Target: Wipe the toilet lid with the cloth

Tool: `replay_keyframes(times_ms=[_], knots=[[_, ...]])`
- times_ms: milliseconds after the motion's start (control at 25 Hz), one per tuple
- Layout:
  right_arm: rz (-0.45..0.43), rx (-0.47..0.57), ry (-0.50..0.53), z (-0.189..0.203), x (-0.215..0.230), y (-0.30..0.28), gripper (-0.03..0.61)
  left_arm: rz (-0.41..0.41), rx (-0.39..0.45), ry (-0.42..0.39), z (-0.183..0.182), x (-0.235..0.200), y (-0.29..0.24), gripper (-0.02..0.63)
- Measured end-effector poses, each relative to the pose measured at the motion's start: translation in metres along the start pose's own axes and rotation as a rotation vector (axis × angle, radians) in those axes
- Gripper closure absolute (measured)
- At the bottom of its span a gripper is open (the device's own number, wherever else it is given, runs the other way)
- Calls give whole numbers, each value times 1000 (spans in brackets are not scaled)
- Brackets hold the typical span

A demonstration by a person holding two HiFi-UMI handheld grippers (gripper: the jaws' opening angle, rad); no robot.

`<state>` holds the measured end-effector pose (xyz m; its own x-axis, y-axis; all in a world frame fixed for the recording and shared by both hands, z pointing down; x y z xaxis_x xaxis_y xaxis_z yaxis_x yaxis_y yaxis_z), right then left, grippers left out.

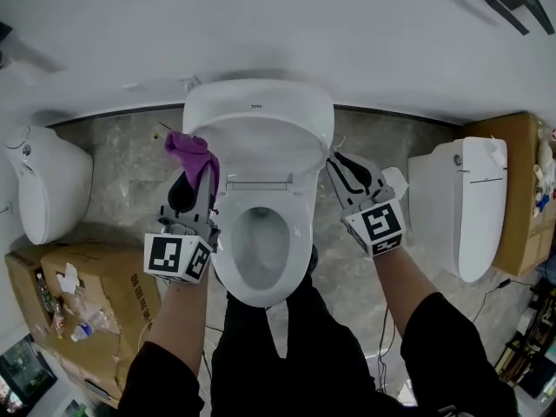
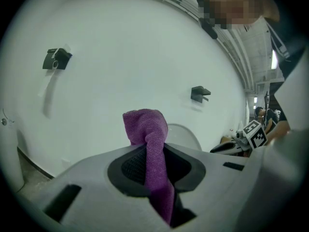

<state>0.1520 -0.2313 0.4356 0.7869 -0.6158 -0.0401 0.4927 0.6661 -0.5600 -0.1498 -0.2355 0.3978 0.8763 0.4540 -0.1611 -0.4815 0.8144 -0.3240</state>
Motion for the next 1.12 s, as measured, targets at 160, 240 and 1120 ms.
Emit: replay_keyframes(times_ms=[160,240,1120], knots=[[3,-24,54,8,8,-15,532,-24,-2,-5,5,-7,-9,548],[-4,-39,84,10,11,-22,500,-30,-3,-14,5,-8,-13,548],[-48,-34,143,11,15,-48,505,-149,42,18,4,-2,-55,548]])
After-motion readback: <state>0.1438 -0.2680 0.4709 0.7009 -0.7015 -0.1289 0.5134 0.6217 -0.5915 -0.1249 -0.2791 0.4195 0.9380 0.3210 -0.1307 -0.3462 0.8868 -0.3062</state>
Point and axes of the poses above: the fingertips, and each gripper's own axes: y backward along the fingers, x to its right, z out of its underside, the point moved 7 cm from there along y, backward along the fingers, and after that the axes turned 8 degrees about -x, right-handed, at the moved point
